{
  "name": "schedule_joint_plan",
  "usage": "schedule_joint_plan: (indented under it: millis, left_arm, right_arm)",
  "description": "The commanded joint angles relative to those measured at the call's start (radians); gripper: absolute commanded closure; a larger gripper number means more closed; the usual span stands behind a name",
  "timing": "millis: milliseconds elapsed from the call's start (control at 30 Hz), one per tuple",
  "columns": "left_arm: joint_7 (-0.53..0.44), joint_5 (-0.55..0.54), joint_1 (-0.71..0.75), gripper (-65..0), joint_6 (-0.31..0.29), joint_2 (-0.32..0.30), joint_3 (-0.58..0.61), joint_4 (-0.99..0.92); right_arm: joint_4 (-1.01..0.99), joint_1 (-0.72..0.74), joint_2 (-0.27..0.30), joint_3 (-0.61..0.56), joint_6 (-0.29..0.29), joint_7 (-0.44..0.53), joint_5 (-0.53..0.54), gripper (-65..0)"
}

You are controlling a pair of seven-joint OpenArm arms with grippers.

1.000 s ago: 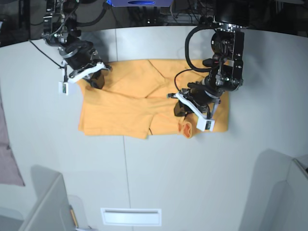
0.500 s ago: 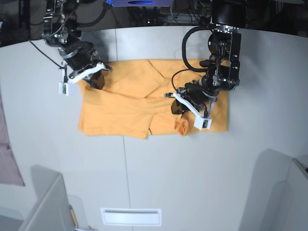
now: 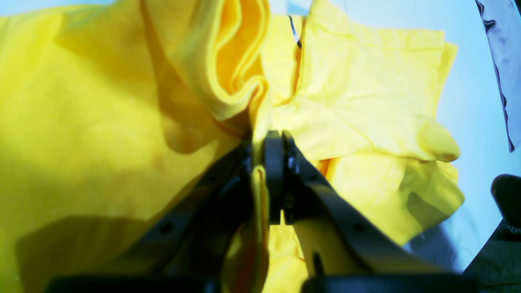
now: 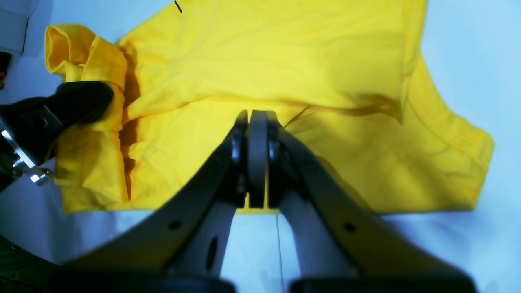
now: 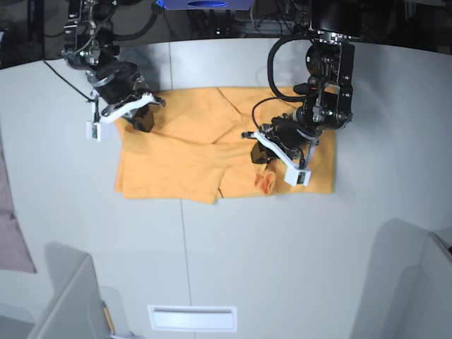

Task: Fold the T-shirt properly
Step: 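Lay the held end onto the strip's middle and open the left gripper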

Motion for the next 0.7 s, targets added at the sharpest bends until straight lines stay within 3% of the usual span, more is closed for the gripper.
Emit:
schedule_joint_plan:
  millis: [0,367,433,667]
  left_arm:
    - [-0.014,-0.015,-0.012,0.0,-0.007,0.002,0.000,0.016]
    - [-0.014,-0.013,-0.023,-0.7,-0.007,0.002,0.051,0.016]
    - [-0.016,-0.015,-0.023,-6.7,-0.007,0.002,0.049,0.016]
    - [-0.016,-0.017,-0.024,-18.3,-0.007,0.005,0.061,0.016]
  right_arm:
    - [0.014,0.003,0.003,0.002,0.006,0.022,0.011,0.0]
    - [0.014,-0.003,0.003,0.002,0.006,0.022,0.011,0.0]
    - [0.014,-0.003,0.003,0.002,0.006,0.022,0.011,0.0]
    - [0.014,-0.003,0.003,0.002,0.006,0.022,0.011,0.0]
